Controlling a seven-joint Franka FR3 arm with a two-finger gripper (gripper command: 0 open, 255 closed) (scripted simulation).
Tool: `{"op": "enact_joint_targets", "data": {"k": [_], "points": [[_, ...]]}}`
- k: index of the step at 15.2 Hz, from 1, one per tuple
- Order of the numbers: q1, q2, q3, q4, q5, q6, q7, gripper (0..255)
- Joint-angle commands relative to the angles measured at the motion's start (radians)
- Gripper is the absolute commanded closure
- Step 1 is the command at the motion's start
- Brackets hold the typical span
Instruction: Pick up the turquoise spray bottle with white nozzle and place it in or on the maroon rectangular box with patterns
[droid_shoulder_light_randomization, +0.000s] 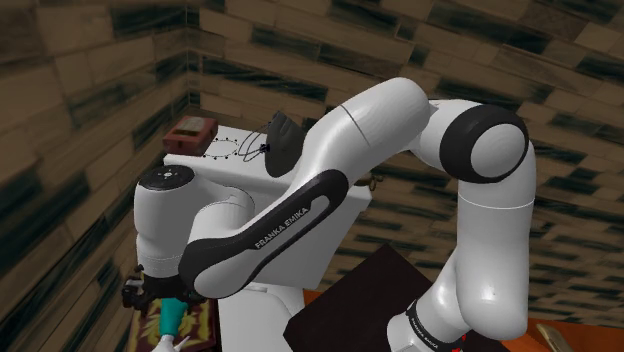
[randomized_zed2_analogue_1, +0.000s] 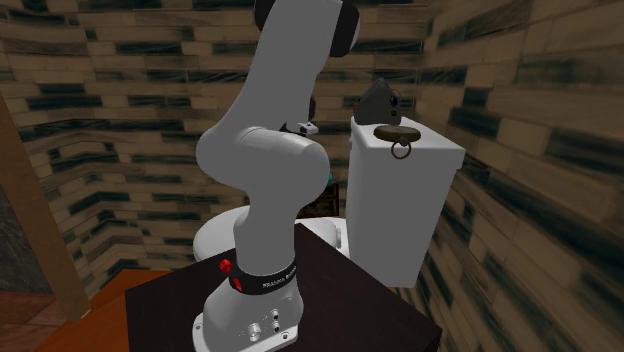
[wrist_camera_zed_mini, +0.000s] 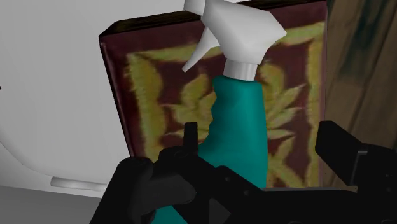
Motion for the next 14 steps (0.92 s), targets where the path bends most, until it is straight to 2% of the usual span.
{"op": "enact_joint_targets", "data": {"k": [1, 4, 8, 14], "points": [[0.000, 0.000, 0.000, 0.000, 0.000, 0.000, 0.000, 0], [0.000, 0.000, 0.000, 0.000, 0.000, 0.000, 0.000, 0], [-0.042, -0.088, 0.042, 0.013, 0.061, -0.093, -0.039, 0], [-0.041, -0.088, 0.042, 0.013, 0.061, -0.093, -0.039, 0]]}}
